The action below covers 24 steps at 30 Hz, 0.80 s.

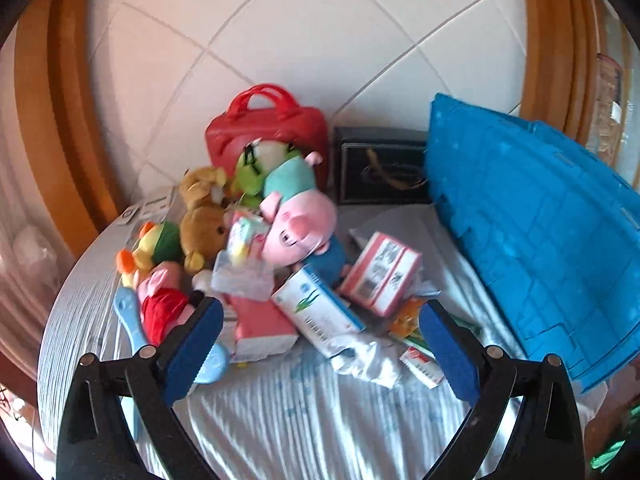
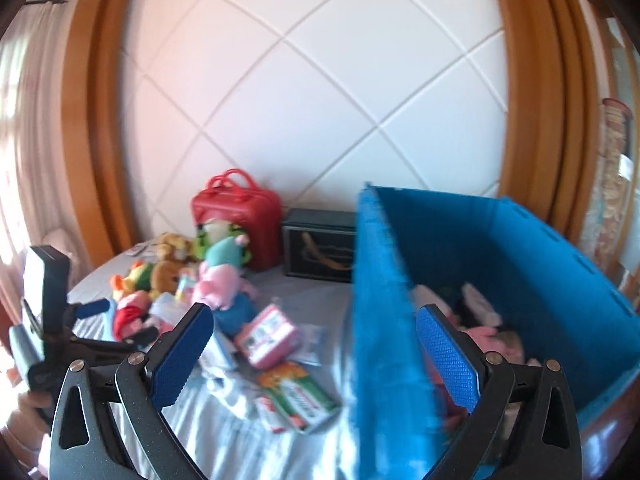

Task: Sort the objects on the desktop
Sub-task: 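Move both tools back over the table, then grasp the white cloth with the left tool while the right tool grasps the small red-and-white ointment box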

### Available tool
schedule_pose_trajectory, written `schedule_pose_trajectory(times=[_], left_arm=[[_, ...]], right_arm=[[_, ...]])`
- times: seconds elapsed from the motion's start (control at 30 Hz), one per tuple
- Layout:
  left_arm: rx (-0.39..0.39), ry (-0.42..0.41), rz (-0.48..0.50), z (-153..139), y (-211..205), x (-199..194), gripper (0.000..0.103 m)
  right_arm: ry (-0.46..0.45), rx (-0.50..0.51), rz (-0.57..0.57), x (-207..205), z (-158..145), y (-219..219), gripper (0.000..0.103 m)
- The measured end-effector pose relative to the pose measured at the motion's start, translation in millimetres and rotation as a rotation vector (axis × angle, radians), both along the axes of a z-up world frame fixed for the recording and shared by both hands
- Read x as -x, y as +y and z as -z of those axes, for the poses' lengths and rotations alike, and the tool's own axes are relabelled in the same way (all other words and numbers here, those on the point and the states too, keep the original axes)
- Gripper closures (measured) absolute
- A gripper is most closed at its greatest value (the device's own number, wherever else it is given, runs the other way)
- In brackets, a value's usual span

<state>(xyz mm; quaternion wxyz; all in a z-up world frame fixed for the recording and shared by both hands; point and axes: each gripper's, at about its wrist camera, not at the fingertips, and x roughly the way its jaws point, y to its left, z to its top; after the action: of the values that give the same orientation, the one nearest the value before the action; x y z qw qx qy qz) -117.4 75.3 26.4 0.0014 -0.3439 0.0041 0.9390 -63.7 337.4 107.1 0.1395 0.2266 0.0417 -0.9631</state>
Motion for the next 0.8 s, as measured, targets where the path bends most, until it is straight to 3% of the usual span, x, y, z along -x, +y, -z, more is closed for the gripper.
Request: schedule_pose_trajectory(times=[0.2,0.33,0.47,0.6,0.67,0.8], left_arm=[[0.035,-0.097,-0.051,62,-40,3,0.003],[0.011,-0.172,-0.046,96,-45,11,0.003],[-0.061,-0.259,-0.018,130,-39,34,0.003],[-0.065,-0.312,0.036,167,-21,58,0.007],[-0.077,-0.348,0.064,180,-11,67,0.012],[-0.102,-0.42,0.128,197,14,89,0.012]], right_arm=[[0.01,-0.122,-0.021,9,38,-62,0.0],[-0.125,-0.145,-0.078,36,95,-86,0.0],[-0.272,-0.184,-0.056,62,162,-87,0.0],[-0.399,-0.18,0.023,88,218,-69,0.0],[-0.463,-0.147,0.043,95,239,-55,0.0],[-0.547,-0.123,0.041,96,266,-43,0.0]])
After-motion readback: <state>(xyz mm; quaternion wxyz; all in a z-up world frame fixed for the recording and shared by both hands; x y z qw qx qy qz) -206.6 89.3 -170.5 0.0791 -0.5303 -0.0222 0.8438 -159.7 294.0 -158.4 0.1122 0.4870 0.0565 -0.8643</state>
